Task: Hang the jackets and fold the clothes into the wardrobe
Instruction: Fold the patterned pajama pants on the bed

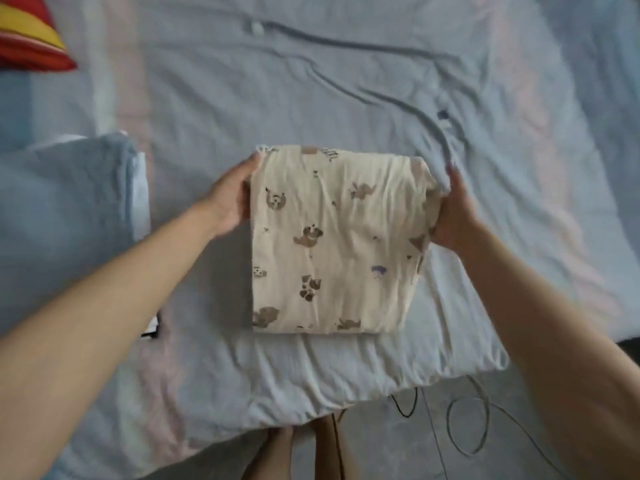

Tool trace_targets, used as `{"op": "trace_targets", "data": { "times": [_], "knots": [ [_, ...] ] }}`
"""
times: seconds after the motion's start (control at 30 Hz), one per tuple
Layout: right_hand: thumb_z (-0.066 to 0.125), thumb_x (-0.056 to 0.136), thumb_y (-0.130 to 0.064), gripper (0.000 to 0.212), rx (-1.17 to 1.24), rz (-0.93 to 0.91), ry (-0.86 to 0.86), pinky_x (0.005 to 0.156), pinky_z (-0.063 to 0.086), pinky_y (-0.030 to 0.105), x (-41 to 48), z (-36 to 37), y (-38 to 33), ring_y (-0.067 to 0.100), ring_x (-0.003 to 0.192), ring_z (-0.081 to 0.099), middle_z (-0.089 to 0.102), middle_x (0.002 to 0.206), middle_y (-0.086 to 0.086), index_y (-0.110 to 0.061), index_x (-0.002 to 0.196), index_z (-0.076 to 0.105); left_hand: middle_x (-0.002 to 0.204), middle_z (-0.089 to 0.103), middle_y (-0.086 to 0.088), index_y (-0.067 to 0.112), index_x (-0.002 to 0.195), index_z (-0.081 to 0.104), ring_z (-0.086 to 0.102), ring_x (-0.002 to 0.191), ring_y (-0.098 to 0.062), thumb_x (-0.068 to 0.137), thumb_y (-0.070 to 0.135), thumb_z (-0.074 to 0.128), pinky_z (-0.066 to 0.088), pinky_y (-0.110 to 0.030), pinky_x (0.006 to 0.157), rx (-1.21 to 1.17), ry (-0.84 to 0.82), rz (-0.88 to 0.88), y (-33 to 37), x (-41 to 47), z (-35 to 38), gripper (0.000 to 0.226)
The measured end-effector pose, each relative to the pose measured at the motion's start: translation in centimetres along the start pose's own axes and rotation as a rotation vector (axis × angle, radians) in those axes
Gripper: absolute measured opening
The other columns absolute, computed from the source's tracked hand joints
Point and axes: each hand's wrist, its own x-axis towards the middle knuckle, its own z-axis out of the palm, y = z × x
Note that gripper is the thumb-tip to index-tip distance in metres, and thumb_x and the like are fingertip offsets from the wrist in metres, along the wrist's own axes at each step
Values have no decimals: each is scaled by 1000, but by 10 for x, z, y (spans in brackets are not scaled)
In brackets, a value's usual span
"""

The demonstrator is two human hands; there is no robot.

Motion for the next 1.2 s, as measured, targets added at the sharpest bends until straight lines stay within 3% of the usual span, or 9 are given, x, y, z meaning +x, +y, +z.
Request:
{"op": "trace_targets", "data": {
  "times": [0.13,0.23,0.33,0.47,0.67,0.9,1.0,1.1,1.2],
  "knots": [
    [78,62,-57,83,-239,16,199,84,56,39,45,12,46,25,102,67,68,115,7,-14,129,57,113,68,-8,11,115,59,66,96,-19,73,46,75,52,-38,88,247,189,-122,-65,26,5,58],
    [73,81,-37,44,-333,-118,456,79,54,31,51,16,73,13,85,65,67,98,-2,-15,117,60,102,64,2,11,114,52,62,90,-15,77,42,75,50,-31,66,351,244,-110,-85,21,9,53],
    [65,88,-32,22,-458,-309,494,75,53,29,45,23,72,9,83,64,68,91,-5,-17,104,64,85,56,11,20,97,49,54,73,-2,90,24,63,41,-23,51,319,305,-19,-89,14,16,16],
    [61,91,-21,5,-430,-404,495,68,53,22,55,35,57,4,75,63,66,83,-5,-18,88,63,88,61,7,18,95,54,58,74,-4,89,18,65,46,-14,47,241,400,80,-91,16,13,12],
    [58,91,-26,14,-416,-216,600,84,51,40,80,40,60,25,94,64,66,86,2,-14,94,64,108,69,-2,13,114,60,66,98,-20,73,46,73,53,-44,89,182,483,77,-101,22,14,54],
    [49,93,-51,45,-384,-63,648,81,44,36,75,29,58,22,88,55,60,97,8,-7,99,57,96,68,1,25,92,57,64,90,-14,64,60,61,51,-39,87,254,457,72,-131,-12,18,44],
    [43,92,-60,57,-432,-70,649,75,41,34,77,33,57,23,86,55,59,91,6,-6,98,60,103,67,2,24,101,56,64,97,-13,81,38,69,50,-38,90,278,419,103,-146,-22,13,28],
    [59,84,-58,48,-492,-132,613,74,44,30,75,34,62,20,82,59,62,89,3,-13,98,61,102,67,2,21,105,53,66,93,-19,88,40,62,55,-48,81,394,479,127,-153,-27,16,28],
    [72,76,-53,41,-467,-73,584,72,48,30,71,32,57,14,74,60,64,85,0,-14,86,61,93,69,-1,17,105,51,67,81,-25,91,49,52,53,-37,67,735,595,181,-155,-34,16,35]
  ]
}}
